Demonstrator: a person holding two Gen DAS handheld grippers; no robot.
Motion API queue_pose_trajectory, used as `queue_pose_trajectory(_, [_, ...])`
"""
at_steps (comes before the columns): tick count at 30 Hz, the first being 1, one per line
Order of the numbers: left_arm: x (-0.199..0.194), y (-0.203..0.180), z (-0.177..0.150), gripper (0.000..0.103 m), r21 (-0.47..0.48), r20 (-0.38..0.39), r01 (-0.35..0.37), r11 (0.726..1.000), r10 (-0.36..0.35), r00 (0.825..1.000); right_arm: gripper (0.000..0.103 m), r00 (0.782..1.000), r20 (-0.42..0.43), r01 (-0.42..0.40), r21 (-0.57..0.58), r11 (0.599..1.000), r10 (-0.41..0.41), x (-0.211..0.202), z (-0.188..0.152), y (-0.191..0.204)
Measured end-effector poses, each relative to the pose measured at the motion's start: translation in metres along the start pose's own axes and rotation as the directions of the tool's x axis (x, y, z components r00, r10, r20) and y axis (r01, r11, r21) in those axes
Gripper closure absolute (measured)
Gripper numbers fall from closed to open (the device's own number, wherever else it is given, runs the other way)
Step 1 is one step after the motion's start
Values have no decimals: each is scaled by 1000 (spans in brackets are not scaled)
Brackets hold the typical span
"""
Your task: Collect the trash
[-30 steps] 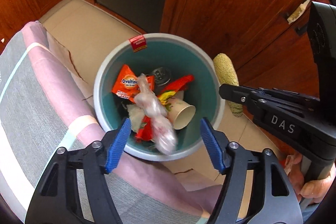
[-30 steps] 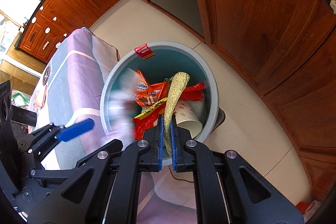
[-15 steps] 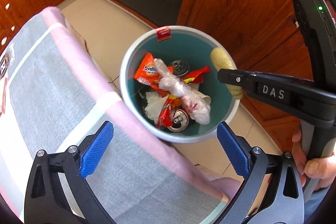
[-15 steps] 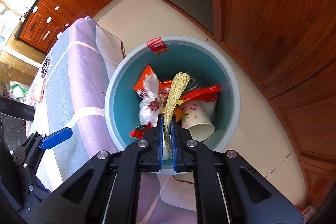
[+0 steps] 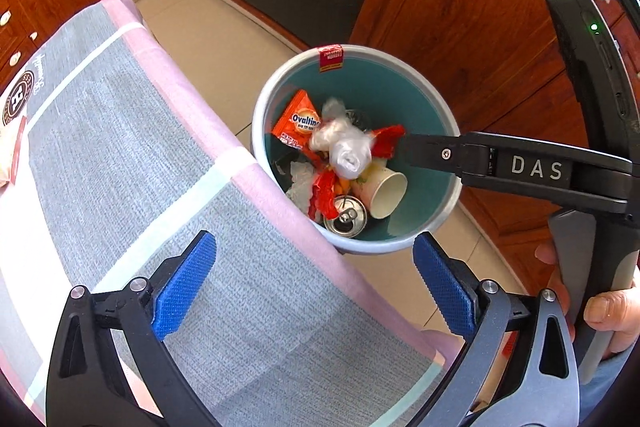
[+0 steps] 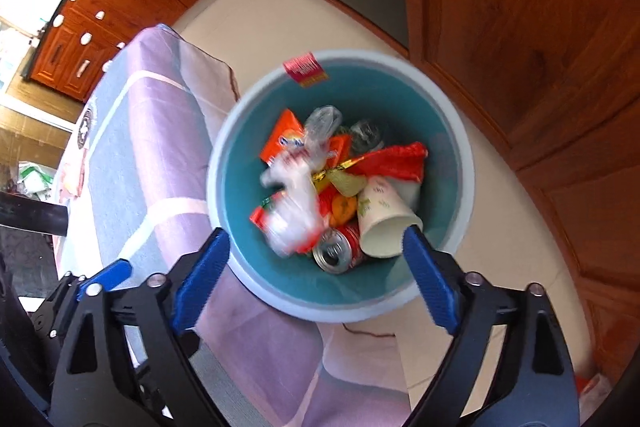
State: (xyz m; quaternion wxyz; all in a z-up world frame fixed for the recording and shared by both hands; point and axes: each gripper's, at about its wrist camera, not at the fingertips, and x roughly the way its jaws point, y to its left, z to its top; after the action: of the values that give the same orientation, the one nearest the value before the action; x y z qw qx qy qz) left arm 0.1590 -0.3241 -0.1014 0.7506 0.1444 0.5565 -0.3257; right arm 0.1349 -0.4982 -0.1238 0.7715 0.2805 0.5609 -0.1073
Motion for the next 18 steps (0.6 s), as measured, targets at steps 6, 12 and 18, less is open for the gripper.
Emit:
queue_pose_trajectory(6, [-14, -2, -10, 4, 3, 18, -29, 1000, 29, 999, 15, 999, -9, 37, -3, 999, -37, -7, -15, 1])
queue_pose_trajectory(12, [-39, 2, -26, 4, -19, 52, -37, 999, 38, 998, 13, 998, 4, 62, -25, 998, -62, -23, -34, 10])
queue_pose_trajectory(18, [-68, 0, -46, 4, -27, 95, -44, 999, 46, 994, 10, 997, 36, 76, -51, 996, -74, -45, -56, 22])
